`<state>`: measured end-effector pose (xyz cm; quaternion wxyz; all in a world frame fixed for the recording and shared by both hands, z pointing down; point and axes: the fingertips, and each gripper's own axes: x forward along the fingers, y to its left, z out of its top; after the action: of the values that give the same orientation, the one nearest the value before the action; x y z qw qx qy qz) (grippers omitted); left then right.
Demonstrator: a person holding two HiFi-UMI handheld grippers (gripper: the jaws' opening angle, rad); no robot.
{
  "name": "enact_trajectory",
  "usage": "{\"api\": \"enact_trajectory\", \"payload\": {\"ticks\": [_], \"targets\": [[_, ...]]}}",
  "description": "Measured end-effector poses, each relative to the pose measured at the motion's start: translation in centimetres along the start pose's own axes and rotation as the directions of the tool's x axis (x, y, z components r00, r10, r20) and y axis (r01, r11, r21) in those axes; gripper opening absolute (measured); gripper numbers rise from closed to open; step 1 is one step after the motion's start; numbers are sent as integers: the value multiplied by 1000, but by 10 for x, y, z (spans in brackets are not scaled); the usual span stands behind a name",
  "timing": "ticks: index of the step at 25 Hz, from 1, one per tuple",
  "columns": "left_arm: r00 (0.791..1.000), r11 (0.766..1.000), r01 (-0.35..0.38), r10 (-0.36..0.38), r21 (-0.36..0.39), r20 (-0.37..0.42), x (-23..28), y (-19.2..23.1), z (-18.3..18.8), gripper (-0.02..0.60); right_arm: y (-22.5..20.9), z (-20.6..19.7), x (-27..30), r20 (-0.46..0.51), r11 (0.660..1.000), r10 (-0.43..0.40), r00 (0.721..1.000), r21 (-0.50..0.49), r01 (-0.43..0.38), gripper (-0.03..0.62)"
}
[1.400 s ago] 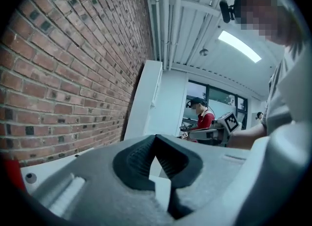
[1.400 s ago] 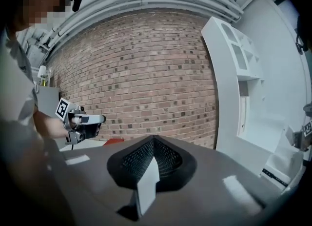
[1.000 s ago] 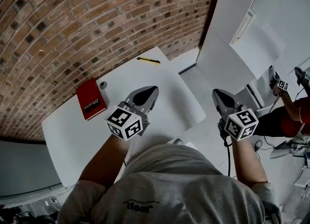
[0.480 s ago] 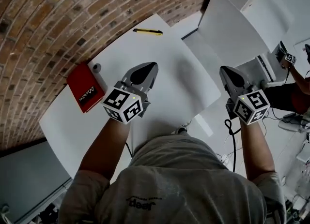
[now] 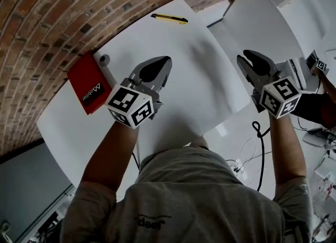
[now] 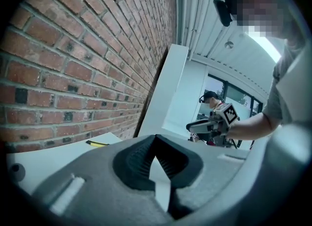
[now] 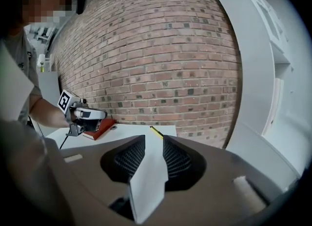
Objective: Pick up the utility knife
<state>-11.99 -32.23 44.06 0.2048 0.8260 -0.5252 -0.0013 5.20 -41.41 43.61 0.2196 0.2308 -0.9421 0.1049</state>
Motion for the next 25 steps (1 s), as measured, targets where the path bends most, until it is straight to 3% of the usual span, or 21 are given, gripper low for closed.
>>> {"api": "enact_trajectory", "payload": {"ticks": [14, 25], "targets": [[995, 995, -88, 89, -43, 41, -28, 70, -11, -2, 9, 25, 143, -211, 948, 122, 970, -263, -176, 175], [988, 984, -130, 139, -125, 67, -43, 116, -22, -2, 18, 15, 256, -380, 884, 171, 909, -348, -313, 193]]}}
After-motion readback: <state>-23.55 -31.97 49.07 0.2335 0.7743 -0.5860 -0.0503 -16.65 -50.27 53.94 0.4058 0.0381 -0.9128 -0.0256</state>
